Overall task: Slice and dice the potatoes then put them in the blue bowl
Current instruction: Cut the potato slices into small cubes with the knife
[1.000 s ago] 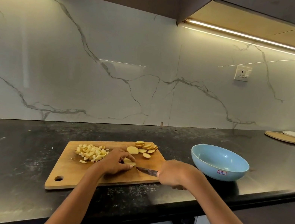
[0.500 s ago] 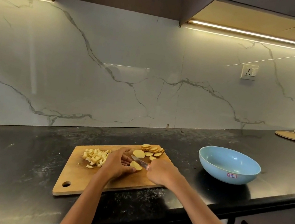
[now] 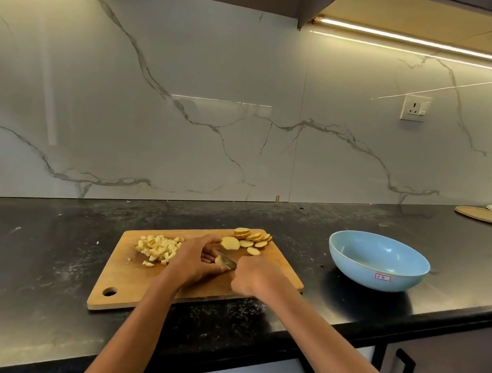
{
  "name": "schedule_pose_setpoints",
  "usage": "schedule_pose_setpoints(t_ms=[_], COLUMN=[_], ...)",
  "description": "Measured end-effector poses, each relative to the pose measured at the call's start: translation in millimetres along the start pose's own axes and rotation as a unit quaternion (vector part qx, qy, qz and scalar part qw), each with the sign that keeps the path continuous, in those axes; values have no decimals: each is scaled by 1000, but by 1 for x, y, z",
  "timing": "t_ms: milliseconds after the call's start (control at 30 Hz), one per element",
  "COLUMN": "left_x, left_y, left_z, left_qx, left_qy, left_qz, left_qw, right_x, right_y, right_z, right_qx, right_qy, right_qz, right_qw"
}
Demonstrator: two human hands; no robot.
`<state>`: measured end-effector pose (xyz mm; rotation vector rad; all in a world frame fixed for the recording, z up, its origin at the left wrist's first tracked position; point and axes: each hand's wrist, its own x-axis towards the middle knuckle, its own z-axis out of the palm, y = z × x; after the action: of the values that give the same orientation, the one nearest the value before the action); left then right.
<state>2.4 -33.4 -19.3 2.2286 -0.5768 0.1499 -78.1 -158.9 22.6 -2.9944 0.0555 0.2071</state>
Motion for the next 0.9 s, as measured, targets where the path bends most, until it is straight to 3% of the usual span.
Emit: schedule_pose_setpoints(t_ms=[167,367,600,900], left_x=[2,6,2,1], left_y=[3,3,-3,-2], left_z=[-1,-1,-1,-1], left_qx=[57,64,-1,-12], left_qy=[-67,-85,-10,29], left_qz=[11,13,-8,-19], left_qw=[996,994,1000,999], right_x=[-24,-58,-39,-7], right_y=[17,32,29,8], right_z=[6,-20,-24,4], right_qx=[13,-16,21,34], right_qy=[-15,-83,58,65], right_qz=[-1,1,-10,-15], right_qw=[1000,996,998,997])
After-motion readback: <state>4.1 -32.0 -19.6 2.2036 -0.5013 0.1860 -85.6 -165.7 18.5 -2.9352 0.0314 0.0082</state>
